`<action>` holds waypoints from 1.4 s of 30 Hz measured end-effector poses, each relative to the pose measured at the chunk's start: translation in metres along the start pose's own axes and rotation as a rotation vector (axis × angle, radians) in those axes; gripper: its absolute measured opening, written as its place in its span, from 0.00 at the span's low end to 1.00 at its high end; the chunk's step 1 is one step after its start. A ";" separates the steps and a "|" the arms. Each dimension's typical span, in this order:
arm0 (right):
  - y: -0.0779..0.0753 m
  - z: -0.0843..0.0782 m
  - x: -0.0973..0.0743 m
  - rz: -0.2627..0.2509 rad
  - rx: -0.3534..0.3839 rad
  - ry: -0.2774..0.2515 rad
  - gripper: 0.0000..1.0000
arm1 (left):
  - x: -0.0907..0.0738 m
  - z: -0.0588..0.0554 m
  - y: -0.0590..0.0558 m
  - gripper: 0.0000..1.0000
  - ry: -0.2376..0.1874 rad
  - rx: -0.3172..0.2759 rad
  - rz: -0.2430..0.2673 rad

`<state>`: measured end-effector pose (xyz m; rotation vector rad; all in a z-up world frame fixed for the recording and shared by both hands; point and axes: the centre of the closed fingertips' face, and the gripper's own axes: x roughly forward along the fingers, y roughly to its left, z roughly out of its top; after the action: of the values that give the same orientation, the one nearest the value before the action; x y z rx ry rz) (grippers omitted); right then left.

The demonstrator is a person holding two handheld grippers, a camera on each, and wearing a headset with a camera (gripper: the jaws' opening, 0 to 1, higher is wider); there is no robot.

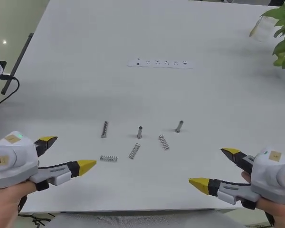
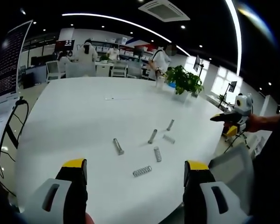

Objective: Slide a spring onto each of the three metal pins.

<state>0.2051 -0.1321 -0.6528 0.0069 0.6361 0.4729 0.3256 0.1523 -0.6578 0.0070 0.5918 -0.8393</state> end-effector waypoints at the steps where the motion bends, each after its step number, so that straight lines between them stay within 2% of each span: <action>1: 0.000 0.000 0.000 0.000 0.002 -0.001 0.83 | 0.002 0.001 0.001 0.83 -0.001 -0.004 0.001; 12: -0.002 -0.002 -0.004 -0.010 0.011 0.000 0.83 | 0.022 0.002 0.012 0.82 0.007 -0.022 0.014; 29: -0.005 -0.002 -0.006 -0.017 0.014 0.003 0.82 | 0.059 0.018 0.029 0.79 0.008 -0.030 0.013; 35: -0.005 -0.001 -0.006 -0.018 0.020 0.000 0.82 | 0.074 0.017 0.036 0.77 0.021 -0.048 0.018; 38: -0.005 -0.002 -0.006 -0.018 0.024 0.001 0.82 | 0.083 0.017 0.037 0.77 0.022 -0.065 0.014; 42: -0.005 -0.004 -0.006 -0.017 0.026 0.005 0.82 | 0.094 0.012 0.036 0.76 0.047 -0.061 0.001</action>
<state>0.2005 -0.1398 -0.6532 0.0246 0.6470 0.4489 0.4052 0.1079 -0.7024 -0.0284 0.6614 -0.8219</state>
